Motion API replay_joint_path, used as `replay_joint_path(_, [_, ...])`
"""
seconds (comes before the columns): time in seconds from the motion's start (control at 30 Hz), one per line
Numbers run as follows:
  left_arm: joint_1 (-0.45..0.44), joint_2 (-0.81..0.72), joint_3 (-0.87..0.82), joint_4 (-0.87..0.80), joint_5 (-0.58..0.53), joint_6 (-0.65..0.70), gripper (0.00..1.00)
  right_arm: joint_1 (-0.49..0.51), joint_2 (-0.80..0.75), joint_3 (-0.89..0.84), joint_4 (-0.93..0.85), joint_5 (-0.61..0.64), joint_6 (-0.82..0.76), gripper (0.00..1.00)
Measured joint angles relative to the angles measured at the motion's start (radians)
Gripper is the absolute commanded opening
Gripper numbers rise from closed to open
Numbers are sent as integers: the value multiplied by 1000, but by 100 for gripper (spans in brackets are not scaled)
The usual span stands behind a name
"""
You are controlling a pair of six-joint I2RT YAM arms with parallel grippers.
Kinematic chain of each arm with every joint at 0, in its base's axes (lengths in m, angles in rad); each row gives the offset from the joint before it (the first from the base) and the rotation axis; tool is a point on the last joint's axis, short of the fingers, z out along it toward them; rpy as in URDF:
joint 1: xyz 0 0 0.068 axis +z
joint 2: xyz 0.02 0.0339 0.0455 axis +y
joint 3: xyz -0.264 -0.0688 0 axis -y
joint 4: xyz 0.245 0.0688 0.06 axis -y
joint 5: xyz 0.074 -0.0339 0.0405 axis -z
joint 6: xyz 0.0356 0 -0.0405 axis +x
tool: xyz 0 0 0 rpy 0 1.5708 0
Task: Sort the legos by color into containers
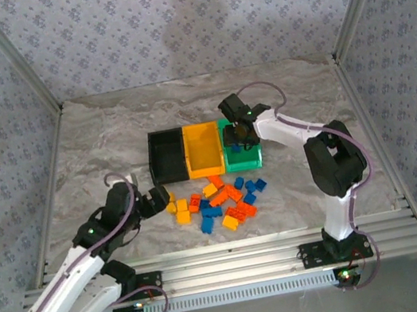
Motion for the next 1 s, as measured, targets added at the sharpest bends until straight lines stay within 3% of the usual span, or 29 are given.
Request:
replay_joint_path(0.3, [-63,317,37,65,52,63,63,1,-211,-127,66,-4,26,59])
replay_joint_path(0.67, [-188,613,196,110,-56,180,62,5,-315,-288,94,-18,45,59])
replay_joint_path(1.0, [-204,709,206,133,-82,201,58,-5,-358,-315,103,-18,55,58])
